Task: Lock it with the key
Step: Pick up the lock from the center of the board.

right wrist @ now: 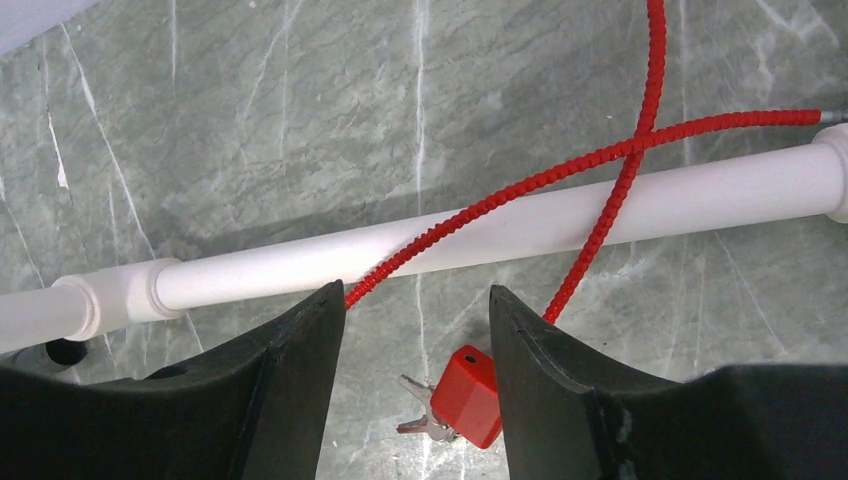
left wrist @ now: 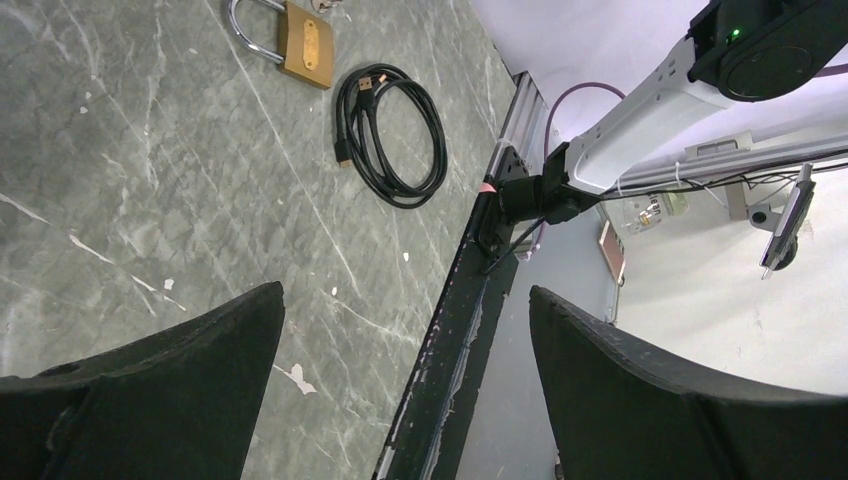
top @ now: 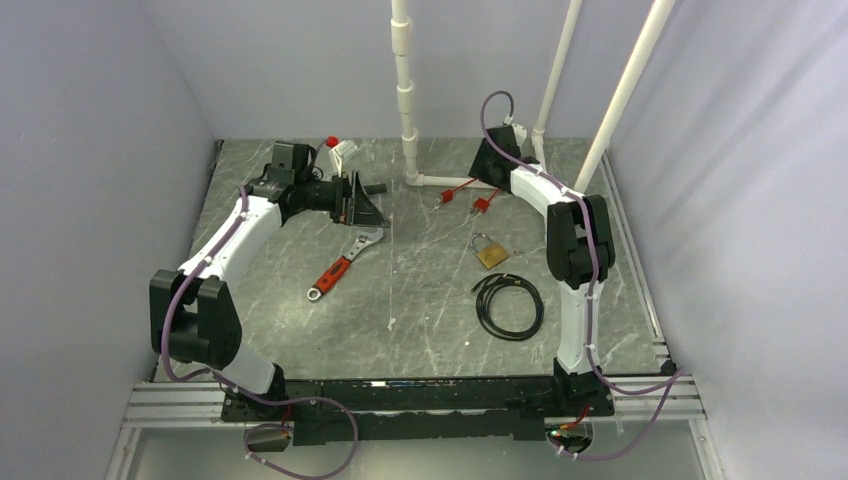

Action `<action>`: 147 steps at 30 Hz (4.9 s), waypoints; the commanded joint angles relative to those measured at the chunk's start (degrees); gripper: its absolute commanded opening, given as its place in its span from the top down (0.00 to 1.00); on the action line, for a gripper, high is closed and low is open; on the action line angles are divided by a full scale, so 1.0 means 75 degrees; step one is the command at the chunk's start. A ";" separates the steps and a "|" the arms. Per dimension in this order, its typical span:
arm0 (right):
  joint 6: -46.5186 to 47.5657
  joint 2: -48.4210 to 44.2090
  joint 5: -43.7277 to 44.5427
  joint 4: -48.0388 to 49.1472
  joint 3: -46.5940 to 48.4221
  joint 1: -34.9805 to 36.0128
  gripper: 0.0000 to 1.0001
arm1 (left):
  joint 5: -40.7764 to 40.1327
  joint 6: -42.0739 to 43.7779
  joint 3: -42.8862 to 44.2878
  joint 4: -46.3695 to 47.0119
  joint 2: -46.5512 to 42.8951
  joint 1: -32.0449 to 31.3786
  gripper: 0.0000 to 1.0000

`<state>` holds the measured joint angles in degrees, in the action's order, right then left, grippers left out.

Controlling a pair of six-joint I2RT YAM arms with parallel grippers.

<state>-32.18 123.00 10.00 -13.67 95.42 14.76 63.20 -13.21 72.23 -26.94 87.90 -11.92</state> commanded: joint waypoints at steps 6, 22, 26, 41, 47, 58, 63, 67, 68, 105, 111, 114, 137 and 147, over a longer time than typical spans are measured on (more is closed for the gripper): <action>-0.0314 0.0394 0.0181 0.0359 0.0495 -0.0108 0.43 | 0.0289 0.0171 -0.0009 0.0088 -0.0187 0.0129 0.04; -0.0865 0.1179 0.0085 0.0747 0.1054 -0.0269 0.55 | 0.0338 0.0190 0.0035 -0.0074 -0.0122 0.0323 0.04; -0.0923 0.1204 -0.0117 0.0696 0.1115 -0.0281 0.72 | 0.0319 0.0260 0.0145 -0.0209 -0.0024 0.0347 0.04; -0.0963 -0.0352 -0.1228 0.0713 0.0417 -0.0258 1.00 | 0.0239 0.0594 0.0638 -0.0630 -0.0196 0.0450 0.03; -0.0663 -0.1406 -0.2694 0.0989 -0.0225 -0.0258 1.00 | 0.0021 0.1372 0.0823 -0.1087 -0.0594 0.0474 0.01; 0.0922 -0.4129 -0.7581 0.1521 -0.2151 -0.0168 1.00 | 0.0136 0.4825 0.1861 -0.3278 -0.1420 0.0465 0.01; 0.2313 -0.5239 -0.9347 0.0588 -0.3043 -0.0057 1.00 | -0.0395 0.7055 0.2353 -0.4777 -0.1628 0.0414 0.02; 0.4012 -0.5964 -1.0433 -0.0944 -0.3465 0.0038 1.00 | -0.1247 0.8184 0.2389 -0.4738 -0.2113 0.0063 0.12; 0.4664 -0.6122 -1.0563 -0.1517 -0.3494 0.0113 1.00 | -0.1596 0.8570 0.2298 -0.4577 -0.2276 -0.0130 0.17; 0.6508 -0.6020 -1.1220 -0.3988 -0.3127 0.1992 1.00 | -0.6610 0.9113 0.0683 -0.1949 -0.2480 -0.4394 0.98; 0.5703 -0.6392 -1.0741 -0.2615 -0.3522 0.1981 1.00 | -0.5290 0.5787 0.1105 -0.1498 -0.2420 -0.3681 1.00; 0.5360 -0.6414 -1.0549 -0.2198 -0.3444 0.1871 0.85 | -0.4226 0.4654 0.1066 -0.1157 -0.2597 -0.3448 1.00; 1.0546 -0.7112 -1.0021 -0.5217 -0.3254 0.0207 0.14 | -0.1250 0.5186 0.2304 -0.2606 -0.2221 -0.2117 1.00; 1.1323 -0.6803 -1.1090 -0.5359 -0.3702 0.0243 0.15 | -0.0579 0.5143 0.2246 -0.2067 -0.2462 -0.1985 1.00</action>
<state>48.80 71.50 -68.38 -55.75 68.97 16.53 54.02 25.41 87.31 -46.44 71.31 -27.11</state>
